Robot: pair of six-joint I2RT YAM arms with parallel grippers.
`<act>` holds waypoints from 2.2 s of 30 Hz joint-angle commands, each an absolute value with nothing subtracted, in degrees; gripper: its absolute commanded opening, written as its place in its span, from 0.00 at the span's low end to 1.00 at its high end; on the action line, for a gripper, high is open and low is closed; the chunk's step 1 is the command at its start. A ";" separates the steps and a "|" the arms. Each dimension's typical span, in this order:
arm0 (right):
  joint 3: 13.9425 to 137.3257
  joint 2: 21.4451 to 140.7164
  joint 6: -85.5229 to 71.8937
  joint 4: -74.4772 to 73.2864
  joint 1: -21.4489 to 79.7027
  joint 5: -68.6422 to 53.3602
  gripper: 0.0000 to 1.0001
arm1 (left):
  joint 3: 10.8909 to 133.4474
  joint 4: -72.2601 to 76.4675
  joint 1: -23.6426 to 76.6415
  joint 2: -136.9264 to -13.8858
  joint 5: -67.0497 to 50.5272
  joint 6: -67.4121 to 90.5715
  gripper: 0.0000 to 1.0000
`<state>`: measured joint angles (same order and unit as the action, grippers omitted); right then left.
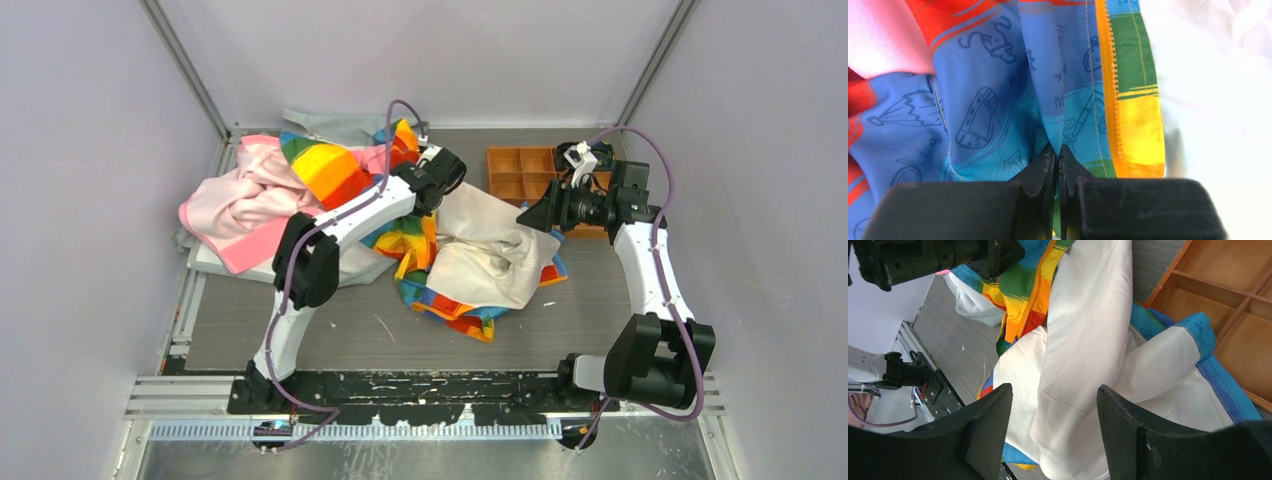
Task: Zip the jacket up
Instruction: Flatten out the jacket at the center of the board.
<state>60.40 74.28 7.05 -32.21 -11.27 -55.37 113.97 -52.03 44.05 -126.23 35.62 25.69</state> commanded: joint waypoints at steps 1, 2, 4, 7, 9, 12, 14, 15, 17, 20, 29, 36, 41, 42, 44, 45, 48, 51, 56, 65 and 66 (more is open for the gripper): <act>62.27 74.06 8.00 -31.66 -11.34 -56.25 0.68 | 111.47 -44.65 43.82 -115.30 31.70 20.06 0.05; 62.31 74.09 8.00 -31.72 -11.32 -56.25 0.68 | 110.38 -43.11 43.78 -113.61 29.96 18.53 0.05; 62.38 74.09 8.08 -31.86 -11.32 -56.32 0.68 | 107.98 -39.61 43.70 -109.49 25.93 15.27 0.03; 62.48 74.05 8.15 -32.02 -11.34 -56.47 0.68 | 104.72 -35.12 43.38 -104.05 18.39 11.84 0.00; 62.44 74.04 8.15 -32.00 -11.34 -56.51 0.68 | 104.19 -33.74 43.04 -101.01 12.43 9.71 0.00; 62.58 73.96 8.17 -32.08 -11.32 -56.63 0.68 | 104.29 -32.53 42.24 -97.69 4.75 9.21 0.00; 62.58 73.93 8.17 -32.17 -11.33 -56.74 0.68 | 105.13 -33.05 41.49 -96.22 0.77 9.70 0.00; 62.58 73.87 8.17 -32.17 -11.34 -56.77 0.68 | 105.50 -33.40 41.22 -95.71 -1.21 10.23 0.00; 62.58 73.75 8.17 -32.19 -11.32 -56.85 0.68 | 105.97 -34.16 40.63 -94.45 -4.94 11.40 0.00; 62.58 73.57 8.26 -32.32 -11.34 -56.94 0.68 | 105.07 -34.66 40.00 -92.78 -9.85 13.24 0.00; 62.40 73.40 8.52 -32.39 -11.34 -56.90 0.68 | 86.37 -36.15 39.24 -80.97 -17.37 16.10 0.00; 62.25 74.00 8.52 -32.36 -11.34 -57.48 0.68 | 63.62 -38.07 36.73 -70.59 -17.29 22.88 0.00; 61.98 74.00 8.44 -32.02 -11.29 -57.52 0.68 | 57.71 -44.98 36.30 -69.48 -11.70 28.28 0.00; 61.82 74.00 8.37 -31.87 -11.28 -57.51 0.68 | 57.41 -46.39 36.30 -69.19 -10.23 28.61 0.00; 61.71 74.07 8.09 -31.67 -11.25 -57.57 0.68 | 57.33 -49.17 36.30 -68.70 -8.09 28.98 0.00; 61.62 74.09 8.08 -31.58 -11.25 -57.57 0.68 | 57.38 -50.22 36.34 -68.33 -7.23 29.03 0.00; 61.31 74.13 8.01 -31.26 -11.25 -57.57 0.68 | 58.40 -54.05 36.30 -67.82 -4.16 28.91 0.00; 61.21 74.25 7.99 -31.22 -11.25 -57.57 0.68 | 60.26 -59.31 36.31 -68.14 -0.67 28.74 0.00; 61.23 74.59 8.08 -31.20 -10.74 -57.16 0.68 | 66.09 -65.93 36.30 -68.20 4.94 27.89 0.18; 61.72 75.06 9.03 -32.19 -9.92 -56.65 0.68 | 76.80 -49.90 36.31 -64.05 -4.66 23.52 0.65; 61.78 75.14 9.12 -32.25 -9.93 -56.61 0.68 | 76.92 -46.03 36.31 -65.41 -7.42 23.40 0.67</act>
<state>60.42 75.07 7.66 -32.86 -10.37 -56.01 74.89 -60.07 36.45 -64.84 1.87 26.24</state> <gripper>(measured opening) 0.680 0.629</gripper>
